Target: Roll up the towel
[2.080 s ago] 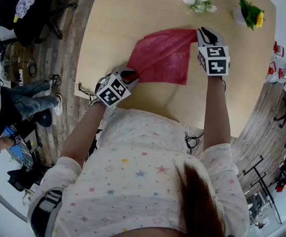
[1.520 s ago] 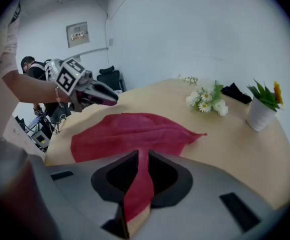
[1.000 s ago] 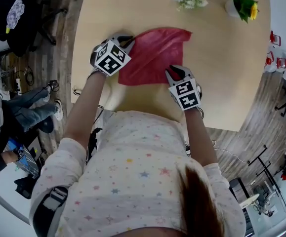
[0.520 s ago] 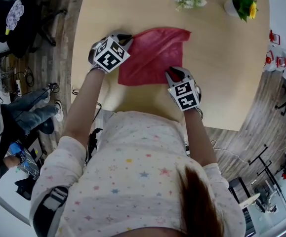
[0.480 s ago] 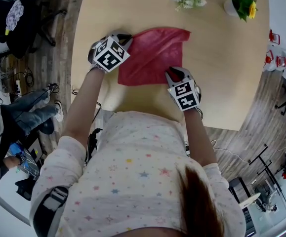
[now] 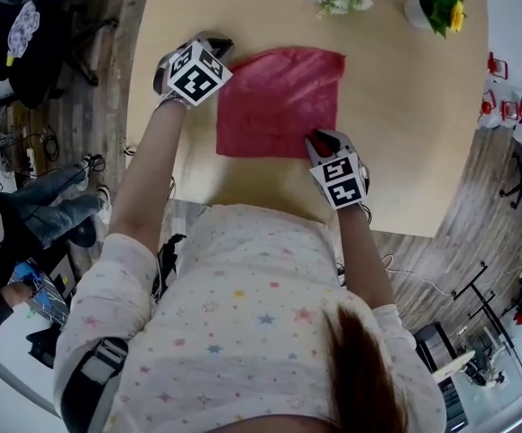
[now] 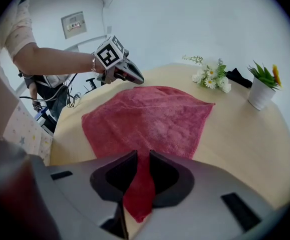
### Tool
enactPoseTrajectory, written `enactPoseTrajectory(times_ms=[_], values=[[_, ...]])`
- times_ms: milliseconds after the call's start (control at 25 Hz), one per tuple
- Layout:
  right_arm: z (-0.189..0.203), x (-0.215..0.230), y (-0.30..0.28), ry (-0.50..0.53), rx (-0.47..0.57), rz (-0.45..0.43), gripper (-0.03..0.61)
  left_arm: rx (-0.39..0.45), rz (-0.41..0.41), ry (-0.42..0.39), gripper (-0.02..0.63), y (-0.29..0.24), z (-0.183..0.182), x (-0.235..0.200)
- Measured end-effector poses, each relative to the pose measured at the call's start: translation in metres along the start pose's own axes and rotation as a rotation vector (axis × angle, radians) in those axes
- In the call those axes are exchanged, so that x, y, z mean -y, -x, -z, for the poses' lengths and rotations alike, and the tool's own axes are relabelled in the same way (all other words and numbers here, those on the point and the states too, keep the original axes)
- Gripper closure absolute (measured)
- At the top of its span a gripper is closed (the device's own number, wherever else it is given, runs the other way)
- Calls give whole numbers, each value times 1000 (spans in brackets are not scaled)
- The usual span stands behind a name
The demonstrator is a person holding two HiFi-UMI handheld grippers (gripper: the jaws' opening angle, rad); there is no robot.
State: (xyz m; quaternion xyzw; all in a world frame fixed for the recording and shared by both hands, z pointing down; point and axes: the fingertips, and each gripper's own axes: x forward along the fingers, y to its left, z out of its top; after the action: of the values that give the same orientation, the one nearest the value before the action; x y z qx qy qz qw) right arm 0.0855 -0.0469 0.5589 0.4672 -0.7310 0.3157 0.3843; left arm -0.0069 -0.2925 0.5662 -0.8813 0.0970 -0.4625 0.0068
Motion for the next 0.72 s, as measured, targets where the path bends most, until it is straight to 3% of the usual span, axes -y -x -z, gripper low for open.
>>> enactPoseTrajectory(times_ms=[120,280,520,720], values=[[1,1,1,-1,0,2,502,44,111,44,597,11,-5,20],[4,1,2,1,-2,2,502,3,196,15,595,13,2,47],[13,4,1,33,-21,13,502,-48,188,-62,598,6,10,53],[16,29,11,38,-41,51,498,-40,150,42,600,12,16,45]])
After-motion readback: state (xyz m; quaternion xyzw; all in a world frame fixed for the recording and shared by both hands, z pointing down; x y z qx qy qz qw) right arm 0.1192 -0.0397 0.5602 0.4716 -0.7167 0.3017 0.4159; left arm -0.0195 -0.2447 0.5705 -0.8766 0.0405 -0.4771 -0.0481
